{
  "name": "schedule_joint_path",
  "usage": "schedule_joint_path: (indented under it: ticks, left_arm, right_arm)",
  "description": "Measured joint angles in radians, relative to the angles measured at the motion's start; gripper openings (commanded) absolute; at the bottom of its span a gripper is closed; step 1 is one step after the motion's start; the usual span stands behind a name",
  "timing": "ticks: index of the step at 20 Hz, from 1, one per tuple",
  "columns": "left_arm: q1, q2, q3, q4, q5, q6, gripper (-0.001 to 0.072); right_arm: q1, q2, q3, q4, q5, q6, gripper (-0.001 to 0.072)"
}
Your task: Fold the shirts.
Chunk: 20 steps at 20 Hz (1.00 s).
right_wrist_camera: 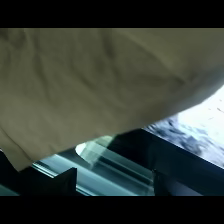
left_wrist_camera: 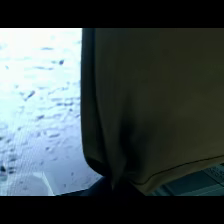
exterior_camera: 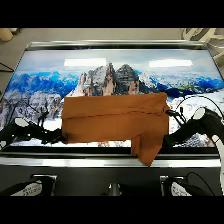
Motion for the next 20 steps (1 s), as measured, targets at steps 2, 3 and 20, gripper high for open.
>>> schedule_joint_path:
  ticks: [2,3,20]
  left_arm:
    - [-0.002,0.001,0.0,-0.003,-0.012,0.003,0.0025]
    - [-0.002,0.002,0.0,-0.003,-0.016,0.004,0.0025]
    - [-0.003,0.034,0.072,-0.006,-0.025,0.025,0.002]
  right_arm:
    - [0.0,0.013,-0.047,0.038,-0.057,-0.002,0.0478]
    - [0.0,0.016,-0.061,0.053,-0.078,-0.002,0.0468]
    - [0.0,0.021,-0.014,0.151,-0.164,0.039,0.0013]
